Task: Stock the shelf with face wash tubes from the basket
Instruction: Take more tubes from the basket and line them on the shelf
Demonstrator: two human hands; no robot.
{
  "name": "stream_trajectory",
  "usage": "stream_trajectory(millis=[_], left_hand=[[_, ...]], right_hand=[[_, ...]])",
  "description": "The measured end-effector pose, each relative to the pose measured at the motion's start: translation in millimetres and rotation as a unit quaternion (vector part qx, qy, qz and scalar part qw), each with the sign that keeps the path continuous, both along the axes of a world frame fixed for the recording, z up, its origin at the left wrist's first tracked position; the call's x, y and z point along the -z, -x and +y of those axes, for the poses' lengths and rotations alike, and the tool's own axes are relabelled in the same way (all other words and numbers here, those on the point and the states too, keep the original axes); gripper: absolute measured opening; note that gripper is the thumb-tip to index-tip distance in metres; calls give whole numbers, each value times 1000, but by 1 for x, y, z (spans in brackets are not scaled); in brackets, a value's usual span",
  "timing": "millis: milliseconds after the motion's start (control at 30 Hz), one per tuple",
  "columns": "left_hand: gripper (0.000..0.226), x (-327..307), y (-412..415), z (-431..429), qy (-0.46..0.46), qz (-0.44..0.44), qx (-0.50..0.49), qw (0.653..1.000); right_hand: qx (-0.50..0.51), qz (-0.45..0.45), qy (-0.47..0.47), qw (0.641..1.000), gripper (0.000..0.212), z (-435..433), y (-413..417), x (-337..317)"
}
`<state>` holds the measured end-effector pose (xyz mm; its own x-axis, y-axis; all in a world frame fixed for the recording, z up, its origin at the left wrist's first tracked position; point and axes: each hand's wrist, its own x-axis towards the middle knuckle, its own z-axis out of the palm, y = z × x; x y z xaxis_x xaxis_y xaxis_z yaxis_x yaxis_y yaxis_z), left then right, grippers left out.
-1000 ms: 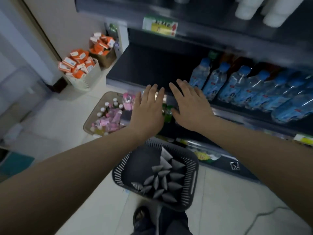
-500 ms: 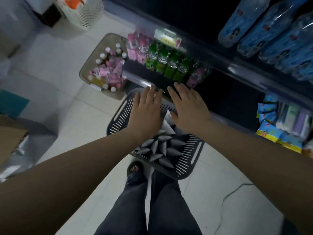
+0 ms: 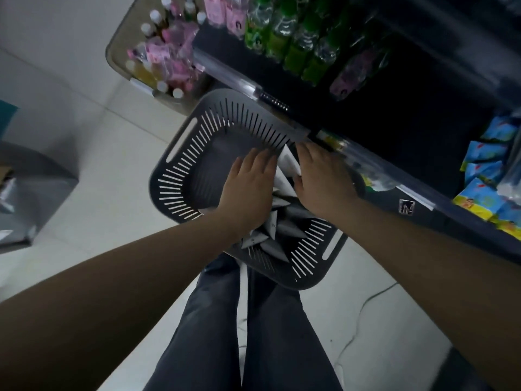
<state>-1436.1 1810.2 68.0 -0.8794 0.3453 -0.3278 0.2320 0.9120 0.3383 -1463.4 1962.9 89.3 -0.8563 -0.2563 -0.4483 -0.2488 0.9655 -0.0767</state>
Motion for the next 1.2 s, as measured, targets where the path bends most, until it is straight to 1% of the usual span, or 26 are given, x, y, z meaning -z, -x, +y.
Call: stream_trajectory(millis=[200, 400, 567, 633, 700, 800, 1000, 1200], left_hand=[[61, 34, 7, 21, -7, -31, 31, 999], [54, 50, 10, 32, -21, -17, 53, 998], [37, 61, 12, 31, -13, 30, 73, 997], [29, 66, 12, 31, -25, 60, 82, 995], [25, 69, 13, 31, -33, 75, 89, 993], [25, 71, 14, 30, -36, 82, 105, 990], [25, 71, 20, 27, -40, 65, 125, 989], [31, 72, 21, 21, -44, 78, 136, 987]], right_hand=[[-36, 20, 11, 999, 51, 2, 5, 28], [15, -11, 27, 999, 48, 5, 8, 49], [50, -48, 34, 997, 51, 1, 11, 67], [64, -58, 34, 996, 49, 0, 13, 72], [72, -65, 33, 995, 47, -1, 16, 75], [84, -65, 36, 994, 41, -2, 18, 76], [96, -55, 27, 994, 24, -2, 24, 77], [124, -61, 44, 989, 26, -5, 27, 75]])
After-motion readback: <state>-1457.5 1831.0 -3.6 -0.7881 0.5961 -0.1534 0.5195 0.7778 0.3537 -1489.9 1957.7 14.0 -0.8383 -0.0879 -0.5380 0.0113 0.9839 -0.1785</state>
